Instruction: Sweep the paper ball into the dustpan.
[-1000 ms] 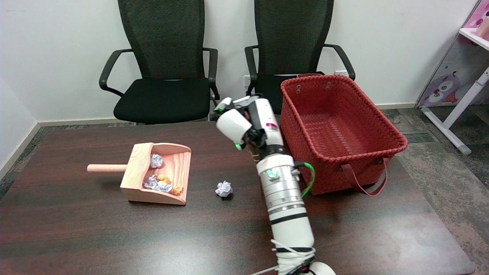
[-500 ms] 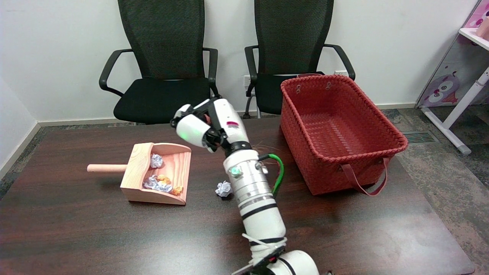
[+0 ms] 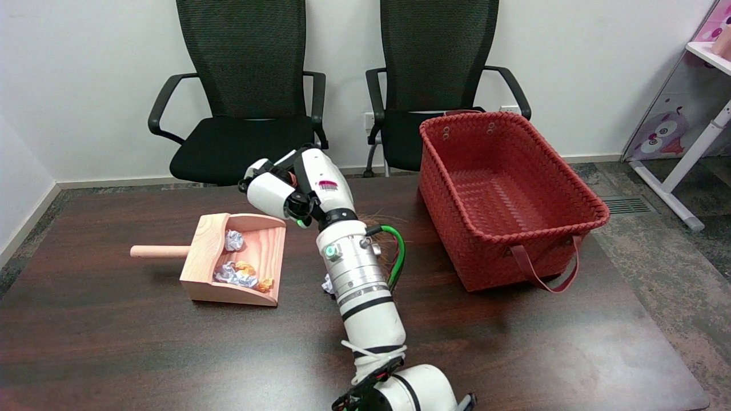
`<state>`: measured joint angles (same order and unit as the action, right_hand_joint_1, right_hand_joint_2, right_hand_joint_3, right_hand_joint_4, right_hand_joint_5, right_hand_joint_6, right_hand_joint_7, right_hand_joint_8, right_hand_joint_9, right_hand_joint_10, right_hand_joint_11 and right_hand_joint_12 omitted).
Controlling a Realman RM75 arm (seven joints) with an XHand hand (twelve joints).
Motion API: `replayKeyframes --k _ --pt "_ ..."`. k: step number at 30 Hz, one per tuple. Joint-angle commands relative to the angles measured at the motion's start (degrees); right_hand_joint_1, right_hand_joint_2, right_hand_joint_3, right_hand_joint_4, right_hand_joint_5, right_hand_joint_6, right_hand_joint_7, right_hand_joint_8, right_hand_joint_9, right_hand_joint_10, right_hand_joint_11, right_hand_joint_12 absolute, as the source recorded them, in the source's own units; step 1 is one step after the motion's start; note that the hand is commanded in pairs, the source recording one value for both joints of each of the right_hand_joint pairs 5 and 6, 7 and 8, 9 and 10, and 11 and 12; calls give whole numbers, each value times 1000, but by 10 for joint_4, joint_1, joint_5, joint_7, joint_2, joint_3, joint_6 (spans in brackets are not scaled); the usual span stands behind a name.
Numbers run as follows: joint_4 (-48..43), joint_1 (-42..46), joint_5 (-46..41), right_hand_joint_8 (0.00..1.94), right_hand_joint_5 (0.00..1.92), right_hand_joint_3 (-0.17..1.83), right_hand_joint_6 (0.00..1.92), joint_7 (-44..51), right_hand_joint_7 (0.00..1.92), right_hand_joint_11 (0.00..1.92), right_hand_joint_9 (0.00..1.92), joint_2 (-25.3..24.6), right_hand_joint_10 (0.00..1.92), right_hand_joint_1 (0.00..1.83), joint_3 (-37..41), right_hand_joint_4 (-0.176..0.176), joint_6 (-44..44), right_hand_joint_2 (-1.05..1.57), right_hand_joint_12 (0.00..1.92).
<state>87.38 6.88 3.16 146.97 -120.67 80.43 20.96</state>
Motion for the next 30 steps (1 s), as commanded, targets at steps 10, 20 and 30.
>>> replayKeyframes --k 10,20,30 --pt "-155 -53 -53 1920 1920 1693 1920 1 1920 1920 1920 -19 1920 605 40 86 178 1571 1920" --pt "-236 -89 -81 1920 1920 1731 1920 1 1920 1920 1920 -16 1920 571 60 87 252 1571 1920" --pt "-372 -151 -129 1920 1920 1750 1920 0 1920 1920 1920 2 1920 544 52 86 326 1571 1920"
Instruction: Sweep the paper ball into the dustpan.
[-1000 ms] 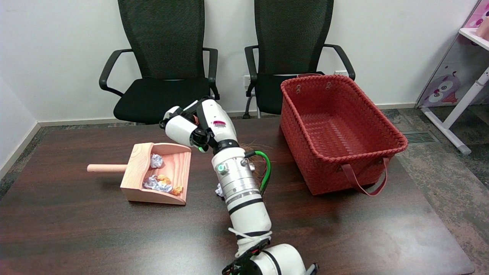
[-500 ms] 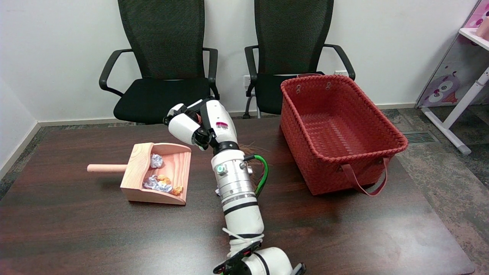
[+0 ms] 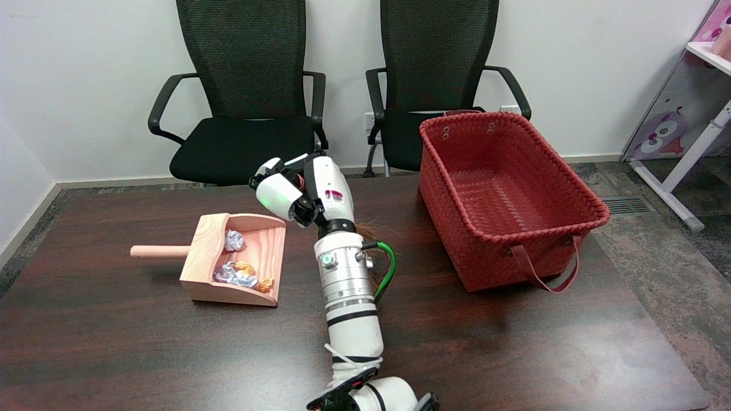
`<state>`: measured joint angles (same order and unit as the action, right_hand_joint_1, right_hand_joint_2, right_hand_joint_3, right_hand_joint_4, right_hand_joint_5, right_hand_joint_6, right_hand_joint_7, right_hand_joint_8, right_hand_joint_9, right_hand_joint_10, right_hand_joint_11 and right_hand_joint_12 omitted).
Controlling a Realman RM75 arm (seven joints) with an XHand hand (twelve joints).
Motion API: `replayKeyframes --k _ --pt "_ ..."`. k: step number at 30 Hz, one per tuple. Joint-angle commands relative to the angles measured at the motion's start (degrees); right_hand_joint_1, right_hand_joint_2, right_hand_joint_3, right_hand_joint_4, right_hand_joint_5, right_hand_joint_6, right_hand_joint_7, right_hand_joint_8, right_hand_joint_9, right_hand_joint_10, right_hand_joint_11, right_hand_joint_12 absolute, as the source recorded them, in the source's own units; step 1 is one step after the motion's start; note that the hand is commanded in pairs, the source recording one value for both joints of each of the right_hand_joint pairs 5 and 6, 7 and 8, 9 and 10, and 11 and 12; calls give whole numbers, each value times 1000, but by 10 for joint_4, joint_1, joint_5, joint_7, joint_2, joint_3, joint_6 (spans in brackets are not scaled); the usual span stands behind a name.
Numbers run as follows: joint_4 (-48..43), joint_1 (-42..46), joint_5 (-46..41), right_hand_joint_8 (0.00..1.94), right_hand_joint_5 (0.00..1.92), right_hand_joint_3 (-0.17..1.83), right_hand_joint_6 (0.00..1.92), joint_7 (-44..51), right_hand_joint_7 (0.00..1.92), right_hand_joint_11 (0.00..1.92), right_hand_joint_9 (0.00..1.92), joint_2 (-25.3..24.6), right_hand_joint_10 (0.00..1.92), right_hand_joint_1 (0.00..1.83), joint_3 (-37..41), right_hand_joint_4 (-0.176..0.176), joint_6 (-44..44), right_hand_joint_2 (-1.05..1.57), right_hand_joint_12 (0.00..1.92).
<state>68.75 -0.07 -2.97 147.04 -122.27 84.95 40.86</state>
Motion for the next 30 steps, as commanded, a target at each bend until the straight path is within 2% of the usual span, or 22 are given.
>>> replayKeyframes --k 1,19,27,30 --pt "-199 -87 -77 1920 1920 1746 1920 -2 1920 1920 1920 21 1920 544 6 86 127 1571 1920" --pt "-396 -242 -257 1920 1920 1750 1920 -2 1920 1920 1920 55 1920 502 -43 84 128 1571 1920" --pt "-419 -285 -307 1920 1920 1743 1920 -5 1920 1920 1920 49 1920 461 -57 85 129 1571 1920" --pt "-419 -292 -337 1920 1920 1757 1920 -13 1920 1920 1920 52 1920 437 -80 73 132 1571 1920"
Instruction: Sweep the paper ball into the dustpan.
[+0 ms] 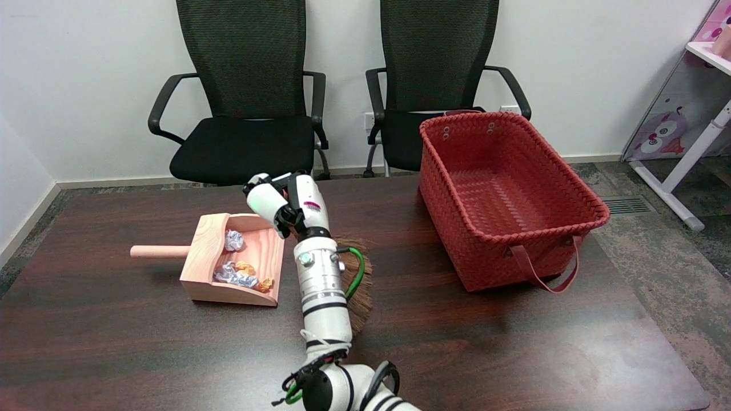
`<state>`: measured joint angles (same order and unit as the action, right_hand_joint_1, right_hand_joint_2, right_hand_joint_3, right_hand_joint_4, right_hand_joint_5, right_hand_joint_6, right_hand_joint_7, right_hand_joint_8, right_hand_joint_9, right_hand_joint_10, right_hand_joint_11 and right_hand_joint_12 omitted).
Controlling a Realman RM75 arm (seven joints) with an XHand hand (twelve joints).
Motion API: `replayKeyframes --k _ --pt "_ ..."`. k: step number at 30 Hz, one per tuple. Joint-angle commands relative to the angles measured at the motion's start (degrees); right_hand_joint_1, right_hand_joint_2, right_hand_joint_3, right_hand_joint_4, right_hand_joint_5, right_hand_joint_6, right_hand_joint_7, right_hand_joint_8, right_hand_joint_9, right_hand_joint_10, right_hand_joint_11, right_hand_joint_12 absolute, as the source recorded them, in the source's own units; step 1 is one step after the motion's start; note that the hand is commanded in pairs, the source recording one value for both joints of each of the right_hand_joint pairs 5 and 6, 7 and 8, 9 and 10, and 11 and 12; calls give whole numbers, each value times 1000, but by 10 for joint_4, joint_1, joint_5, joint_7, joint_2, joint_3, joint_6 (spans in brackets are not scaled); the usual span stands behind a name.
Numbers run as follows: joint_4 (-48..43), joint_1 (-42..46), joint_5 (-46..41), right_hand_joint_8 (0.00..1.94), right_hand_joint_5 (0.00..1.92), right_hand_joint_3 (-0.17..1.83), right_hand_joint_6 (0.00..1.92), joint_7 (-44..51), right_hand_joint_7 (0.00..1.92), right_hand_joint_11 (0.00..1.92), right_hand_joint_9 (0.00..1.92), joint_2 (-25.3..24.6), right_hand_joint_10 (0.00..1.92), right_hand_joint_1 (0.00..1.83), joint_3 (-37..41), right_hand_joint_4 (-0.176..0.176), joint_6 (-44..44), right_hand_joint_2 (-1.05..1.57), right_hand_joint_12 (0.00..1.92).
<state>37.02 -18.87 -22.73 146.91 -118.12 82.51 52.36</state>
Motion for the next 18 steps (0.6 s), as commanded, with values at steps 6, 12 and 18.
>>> replayKeyframes --k 6,12,18 --pt "-102 -113 -183 1920 1920 1736 1920 -218 1920 1920 1920 24 1920 405 -95 38 16 1530 1920" --pt "-91 -113 -184 1920 1920 1652 1920 -379 1920 1920 1920 32 1920 413 -125 26 13 1480 1920" --pt "-79 -113 -184 1920 1920 1615 1920 -511 1920 1920 1920 37 1920 457 -142 13 8 1302 1920"
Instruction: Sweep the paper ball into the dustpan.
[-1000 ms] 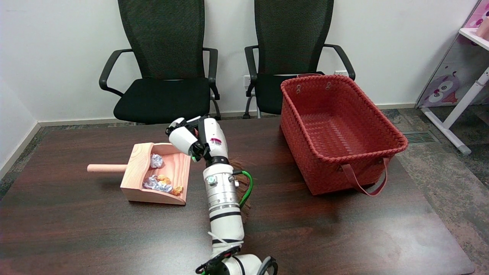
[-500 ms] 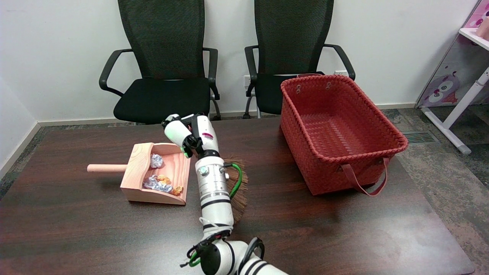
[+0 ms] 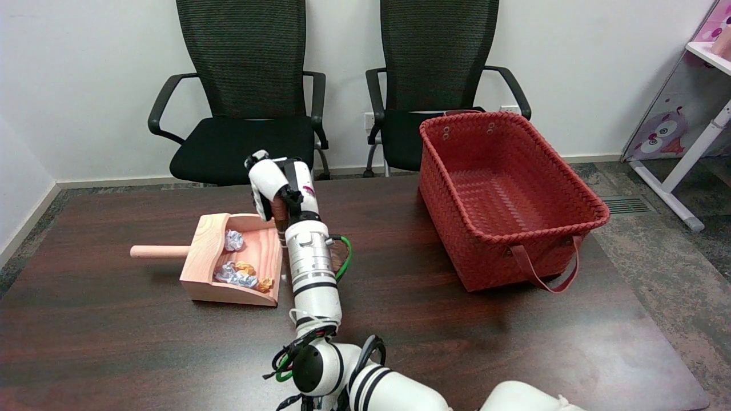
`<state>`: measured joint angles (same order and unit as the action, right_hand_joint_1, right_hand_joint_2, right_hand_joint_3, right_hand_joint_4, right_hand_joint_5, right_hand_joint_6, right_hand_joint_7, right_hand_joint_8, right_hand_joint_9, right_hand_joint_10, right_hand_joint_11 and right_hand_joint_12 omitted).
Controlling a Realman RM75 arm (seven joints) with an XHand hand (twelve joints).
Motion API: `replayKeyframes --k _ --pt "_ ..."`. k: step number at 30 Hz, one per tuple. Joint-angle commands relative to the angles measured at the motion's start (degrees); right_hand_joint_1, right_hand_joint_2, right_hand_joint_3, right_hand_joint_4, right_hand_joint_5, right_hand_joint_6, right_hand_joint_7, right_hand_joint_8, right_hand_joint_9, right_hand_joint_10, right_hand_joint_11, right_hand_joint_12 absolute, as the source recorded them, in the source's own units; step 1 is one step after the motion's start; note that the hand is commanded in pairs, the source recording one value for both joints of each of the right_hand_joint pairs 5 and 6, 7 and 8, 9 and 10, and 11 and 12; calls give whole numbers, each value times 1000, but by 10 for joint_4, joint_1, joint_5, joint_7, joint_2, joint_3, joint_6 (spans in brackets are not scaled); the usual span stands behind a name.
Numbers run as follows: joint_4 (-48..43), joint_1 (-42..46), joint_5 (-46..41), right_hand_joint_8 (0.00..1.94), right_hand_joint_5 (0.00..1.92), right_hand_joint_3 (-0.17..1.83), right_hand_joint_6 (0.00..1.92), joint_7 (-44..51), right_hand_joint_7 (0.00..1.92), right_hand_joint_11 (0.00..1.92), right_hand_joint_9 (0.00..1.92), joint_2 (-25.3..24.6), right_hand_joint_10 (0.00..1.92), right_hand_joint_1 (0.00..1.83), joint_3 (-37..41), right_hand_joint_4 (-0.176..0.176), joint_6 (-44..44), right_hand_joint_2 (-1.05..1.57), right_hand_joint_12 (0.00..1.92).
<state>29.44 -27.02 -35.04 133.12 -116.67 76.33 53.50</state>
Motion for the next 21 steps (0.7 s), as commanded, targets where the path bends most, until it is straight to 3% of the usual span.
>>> replayKeyframes --k 1,10,18,21 --pt "3 -31 -61 1920 1920 1597 1920 -386 1920 1920 1920 25 1920 470 -85 12 -9 1271 1920" --pt "88 -32 -61 1920 1920 1544 1920 -496 1920 1920 1920 77 1920 526 -149 6 -36 1081 1920" --pt "202 -9 -61 1920 1920 1496 1920 -493 1920 1920 1920 138 1920 544 -197 2 -41 1111 1920" --pt "266 7 -61 1920 1920 1475 1920 -448 1920 1920 1920 171 1920 538 -212 0 -43 1171 1920"
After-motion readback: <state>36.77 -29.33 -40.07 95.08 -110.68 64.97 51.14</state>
